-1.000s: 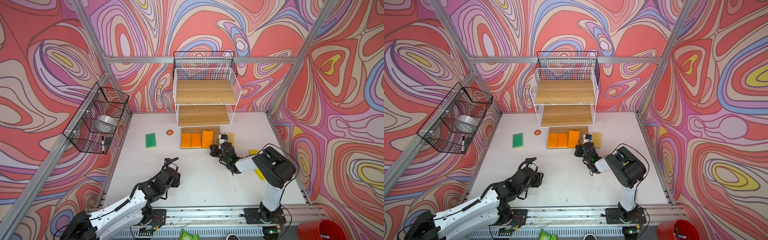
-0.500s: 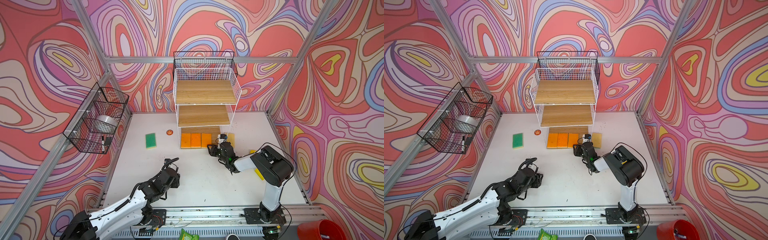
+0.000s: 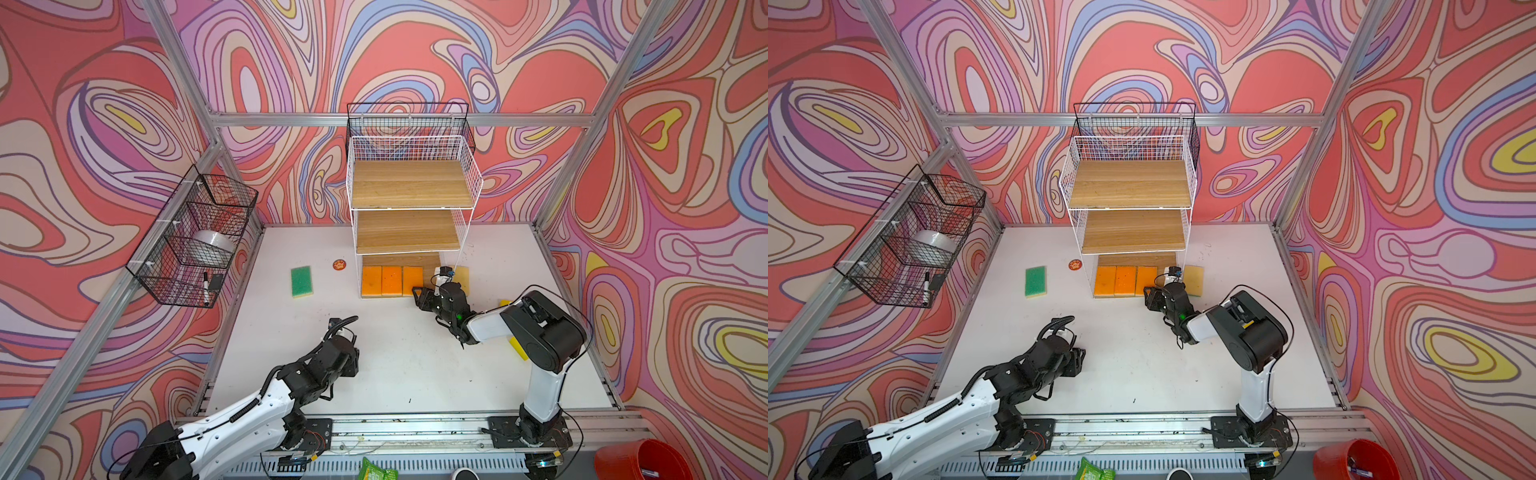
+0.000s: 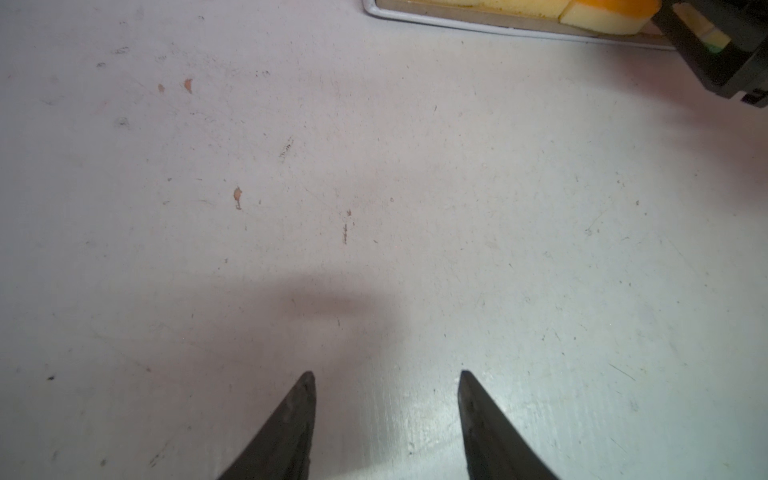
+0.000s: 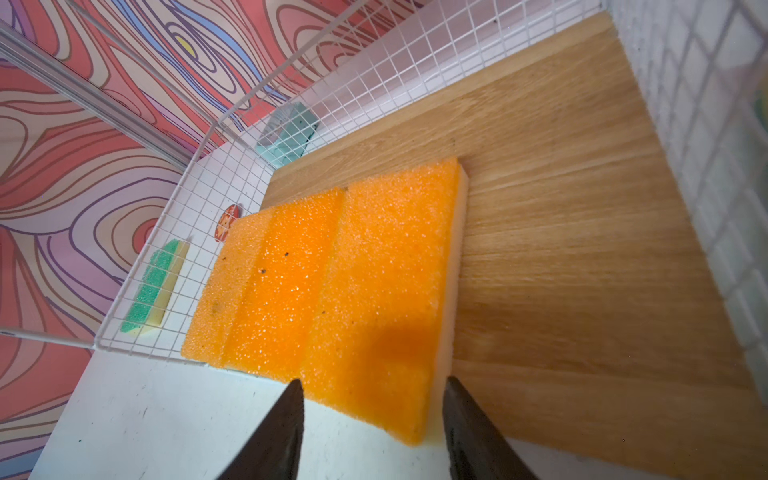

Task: Place and organize the cleaning sponges onto the shelf
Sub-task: 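Draw right gripper back from the placed sponge, then withdraw right gripper from the shelf while left arm starts reaching forward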

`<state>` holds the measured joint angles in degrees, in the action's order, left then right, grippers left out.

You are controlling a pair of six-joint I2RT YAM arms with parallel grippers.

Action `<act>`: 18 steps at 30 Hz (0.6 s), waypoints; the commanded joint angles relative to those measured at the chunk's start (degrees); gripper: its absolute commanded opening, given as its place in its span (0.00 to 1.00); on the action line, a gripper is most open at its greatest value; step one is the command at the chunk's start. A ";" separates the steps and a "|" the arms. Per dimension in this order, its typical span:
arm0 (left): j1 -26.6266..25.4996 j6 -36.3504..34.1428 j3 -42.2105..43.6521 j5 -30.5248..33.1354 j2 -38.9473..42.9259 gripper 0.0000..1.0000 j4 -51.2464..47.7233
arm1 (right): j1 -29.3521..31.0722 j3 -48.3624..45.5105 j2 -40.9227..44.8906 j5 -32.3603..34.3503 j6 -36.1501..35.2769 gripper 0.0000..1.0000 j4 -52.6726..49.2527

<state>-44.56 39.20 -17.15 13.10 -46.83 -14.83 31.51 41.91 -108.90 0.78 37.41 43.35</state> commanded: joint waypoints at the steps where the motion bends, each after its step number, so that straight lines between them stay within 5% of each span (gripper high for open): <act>1: 0.35 -0.02 -1.40 1.15 1.08 0.56 -2.79 | -0.17 1.22 -1.39 -0.17 -0.79 0.56 1.03; 18: 0.35 0.63 -1.05 1.22 2.53 0.56 -4.24 | -0.70 4.84 -4.80 -1.96 -1.02 0.62 0.44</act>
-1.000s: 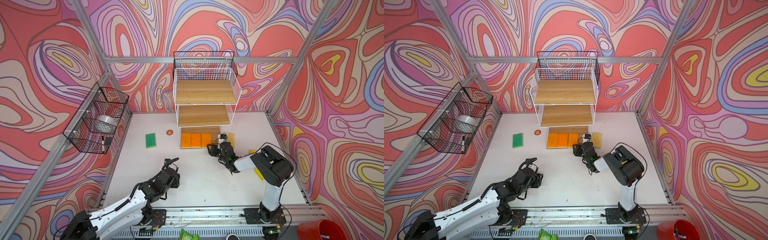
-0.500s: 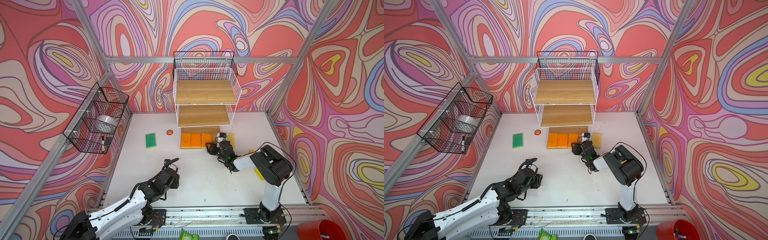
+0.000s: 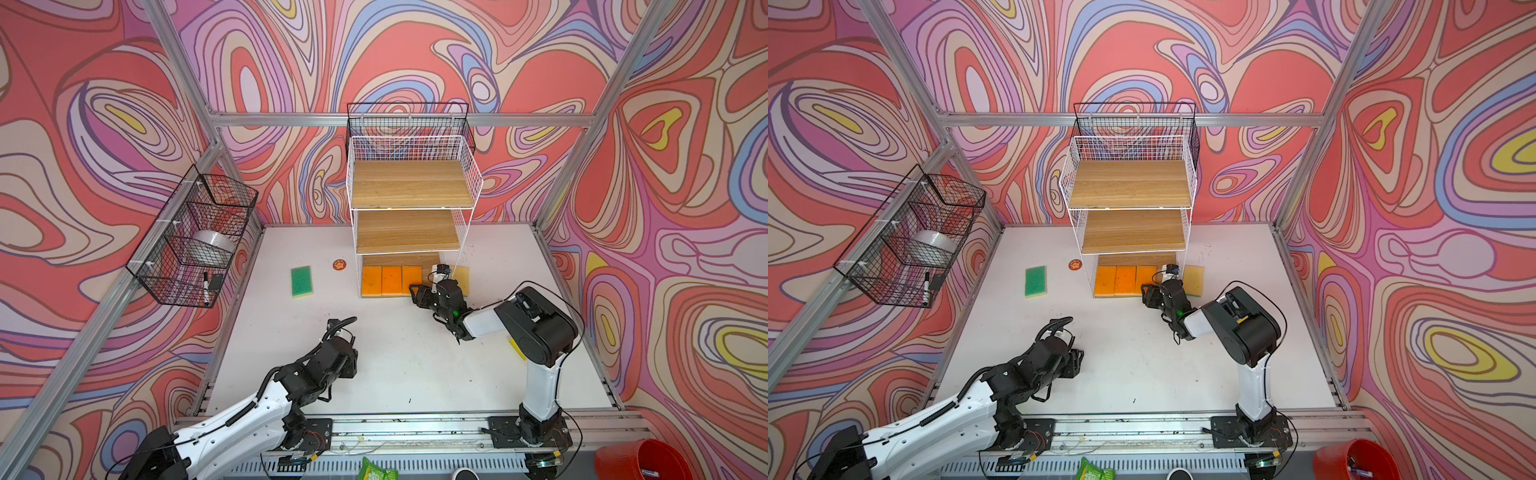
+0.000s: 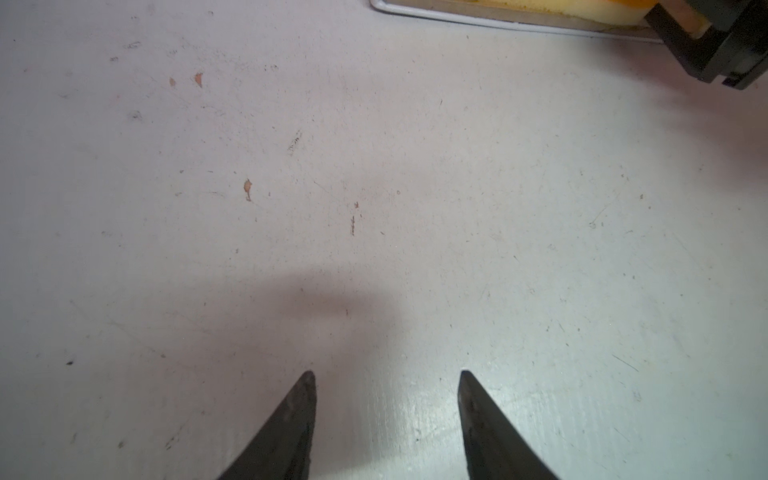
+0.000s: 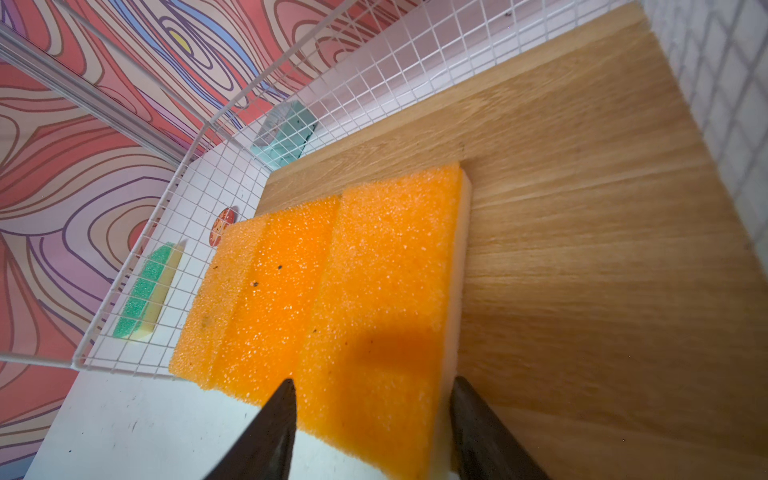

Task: Place and organize the cleaning sponges onto the shelf
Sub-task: 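Withdraw right gripper from the shelf while left arm starts reaching forward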

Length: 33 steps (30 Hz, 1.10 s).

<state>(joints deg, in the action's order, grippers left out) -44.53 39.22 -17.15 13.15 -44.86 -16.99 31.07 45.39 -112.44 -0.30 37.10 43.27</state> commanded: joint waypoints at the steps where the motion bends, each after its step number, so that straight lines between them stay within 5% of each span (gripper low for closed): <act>1: 0.32 0.59 -1.07 1.13 0.56 0.56 -2.14 | -0.31 1.61 -1.50 -0.99 -0.71 0.62 0.57; 11: 0.30 0.89 -1.00 1.18 1.00 0.56 -2.51 | -0.57 2.13 -1.14 -0.02 -1.07 0.62 -0.38; 19: 0.32 0.93 -1.47 1.26 1.09 0.56 -2.76 | -0.66 -0.37 1.75 1.17 -2.13 0.79 0.07; 33: 0.41 2.35 -4.03 2.85 5.80 0.64 -9.03 | 0.12 -5.99 9.73 1.66 -3.47 0.79 -0.34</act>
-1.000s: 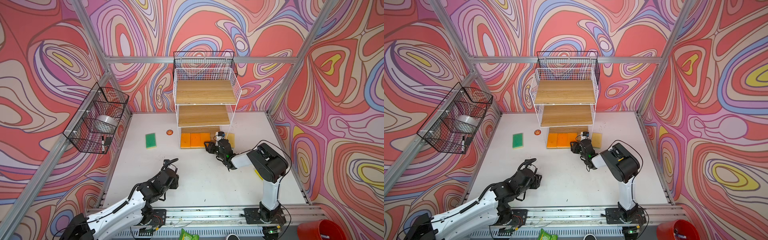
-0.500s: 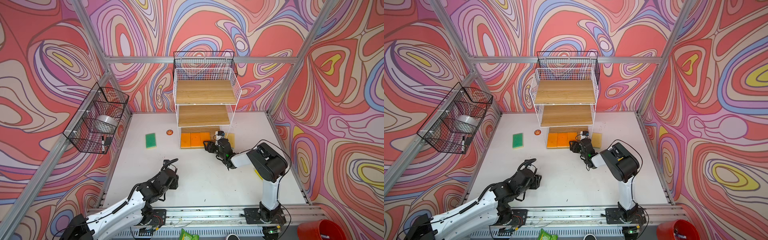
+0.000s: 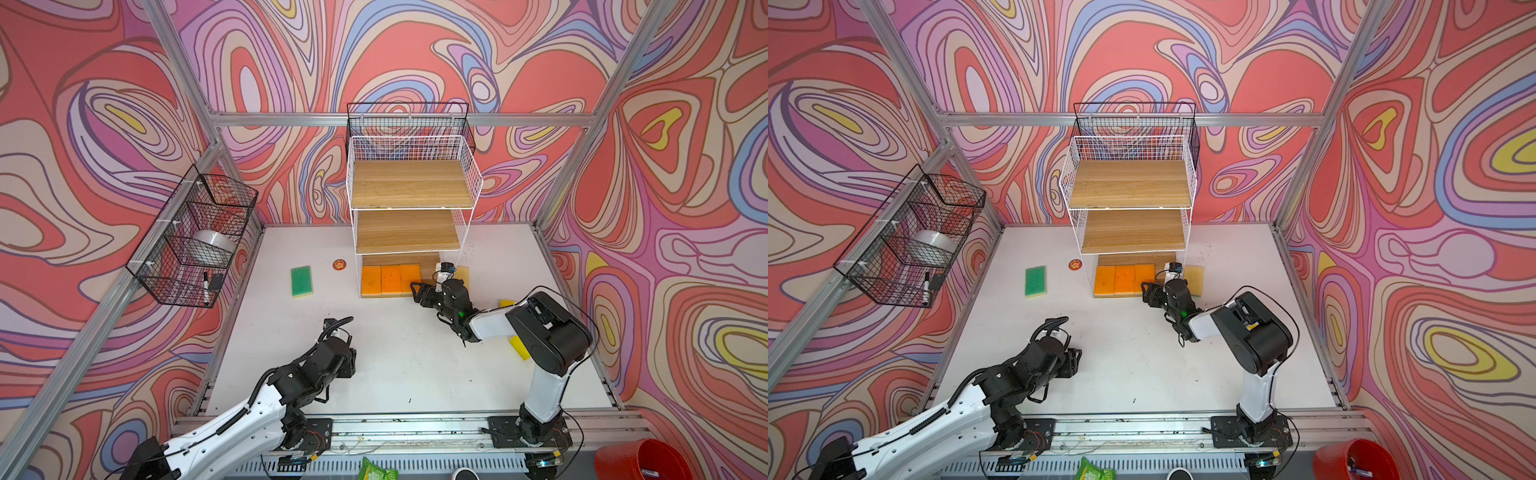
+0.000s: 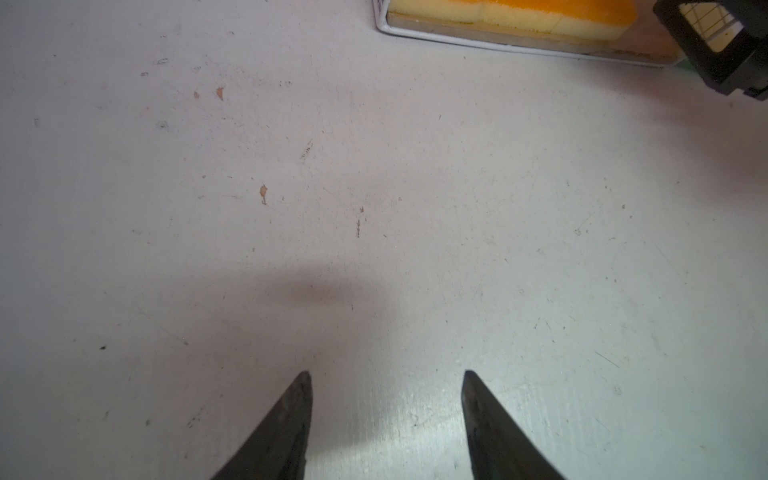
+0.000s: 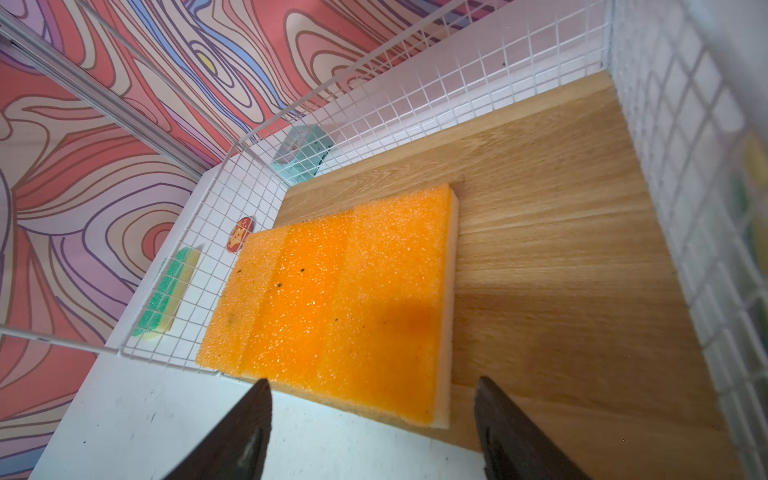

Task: Place and organize the cleaning sponges onto the shelf
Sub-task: 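Withdraw right gripper from the shelf while left arm starts reaching forward, then move left gripper over the green-and-yellow sponge and close on it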

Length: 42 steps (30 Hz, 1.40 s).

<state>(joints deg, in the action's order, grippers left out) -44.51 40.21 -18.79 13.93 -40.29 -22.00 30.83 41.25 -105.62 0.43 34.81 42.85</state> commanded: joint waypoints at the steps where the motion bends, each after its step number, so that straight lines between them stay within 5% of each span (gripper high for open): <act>1: 0.39 1.45 -2.91 2.57 1.78 0.67 -5.12 | 0.67 -2.58 3.75 1.19 -1.45 0.79 -0.26; 8: 0.64 2.40 -7.14 5.03 6.64 0.80 -12.77 | 5.98 -7.97 13.24 4.17 -2.91 0.79 -5.97; 11: 0.74 2.60 -9.16 6.17 8.93 0.99 -16.74 | 7.86 -11.24 18.23 4.57 -1.24 0.79 -8.58; 19: 0.79 5.62 -19.03 13.05 8.73 1.00 -29.47 | 8.90 -14.98 35.20 4.73 2.46 0.79 -26.33; 24: 2.34 2.77 -26.46 16.55 0.52 1.00 -32.67 | 8.90 -15.79 44.15 1.45 2.70 0.95 -36.69; 27: 8.52 -1.51 -28.79 11.87 -3.67 1.00 -30.34 | 8.84 -16.32 48.66 0.16 1.64 0.98 -39.85; 32: 26.01 -8.57 -30.68 -6.26 -11.46 1.00 -24.12 | 8.71 -16.70 55.85 1.95 -0.64 0.98 -43.35; 42: 35.97 -19.57 -42.68 -7.55 -37.34 1.00 -16.15 | 5.73 -13.21 55.96 1.40 -7.75 0.98 -43.32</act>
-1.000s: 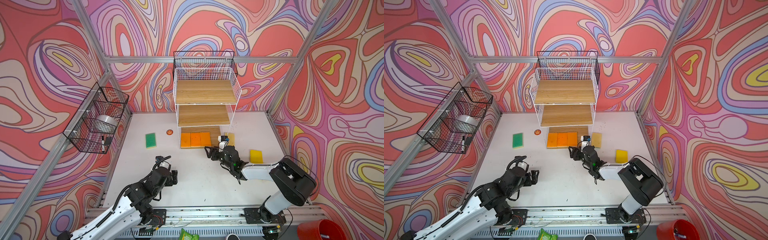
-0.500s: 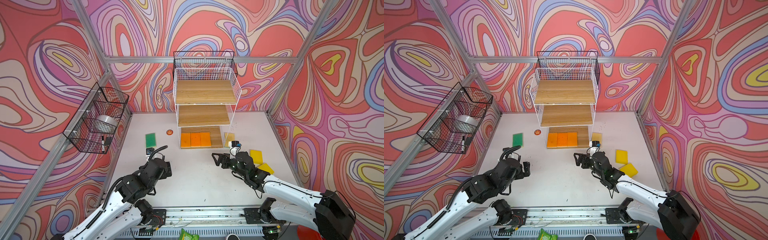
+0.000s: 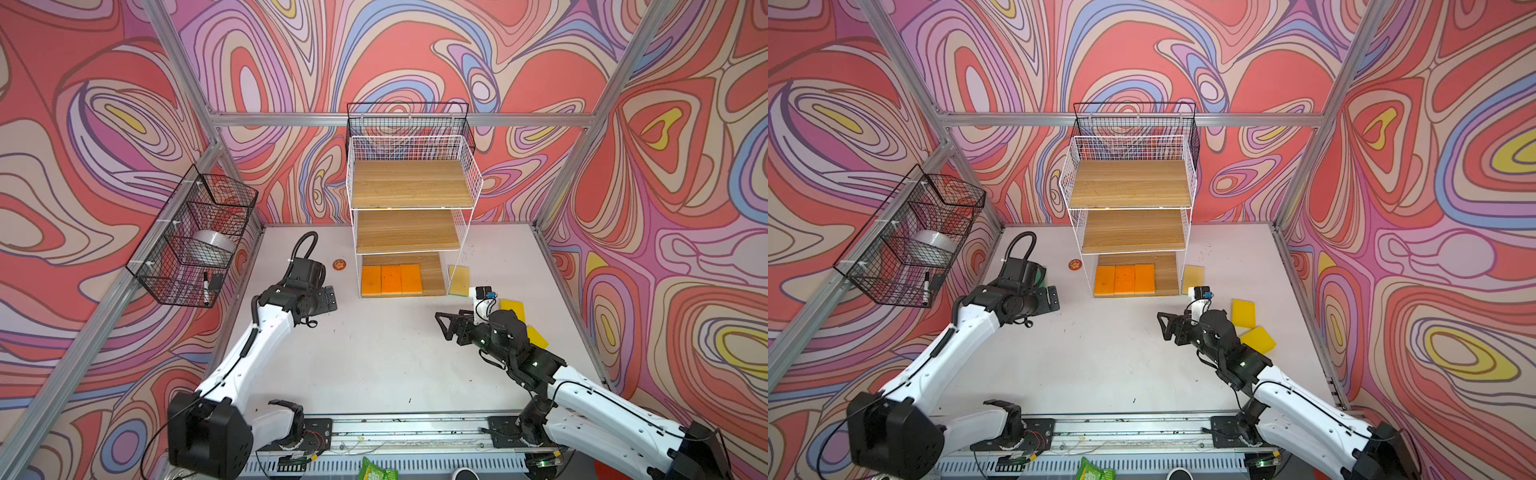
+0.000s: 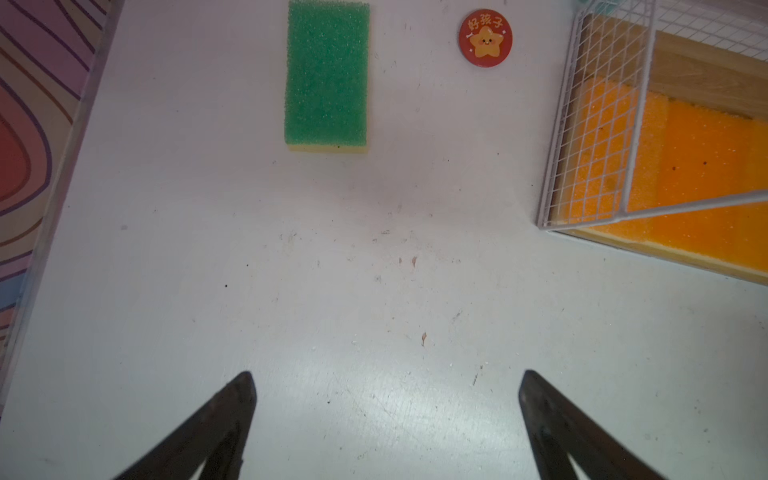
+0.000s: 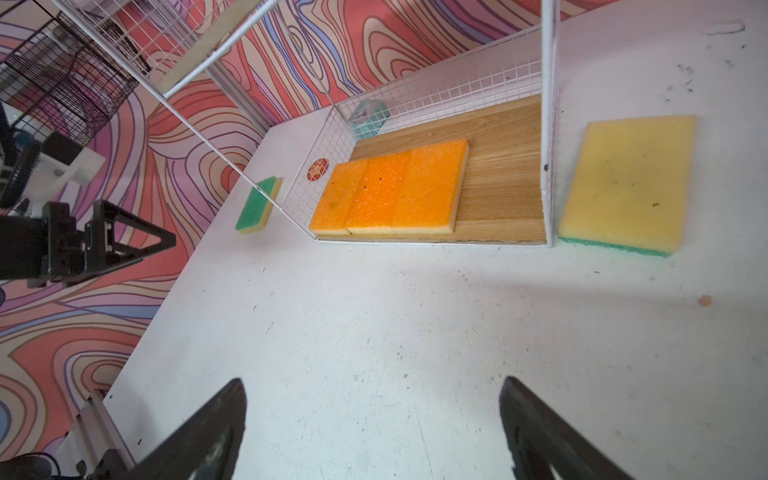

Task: Place and organize the cleaning sponges onto the shelf
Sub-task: 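Move left gripper over the green-and-yellow sponge and close on it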

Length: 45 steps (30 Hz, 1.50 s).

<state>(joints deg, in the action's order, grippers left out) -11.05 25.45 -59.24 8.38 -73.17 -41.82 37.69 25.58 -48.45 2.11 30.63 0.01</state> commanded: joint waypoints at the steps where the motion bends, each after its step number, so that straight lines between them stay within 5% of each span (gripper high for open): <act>1: 3.87 -5.28 -2.86 -2.81 -6.34 1.00 4.64 | -1.63 2.82 -1.80 -0.84 -3.92 0.98 -0.17; 15: 12.19 -14.70 -16.02 -2.45 -29.50 1.00 13.70 | -5.81 2.98 -9.42 -5.55 -4.63 0.98 5.51; 33: 16.62 -19.50 -24.07 -6.66 -43.16 0.99 14.39 | -6.36 2.80 -12.61 -5.98 -4.28 0.98 7.38; 45: 17.11 -18.72 -25.31 -9.69 -46.71 0.80 13.18 | -6.66 2.56 -12.28 -5.76 -4.09 0.99 7.96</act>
<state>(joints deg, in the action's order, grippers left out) 5.69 7.09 -83.15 -0.05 -118.43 -26.83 31.42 27.86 -60.69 -3.53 26.61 6.90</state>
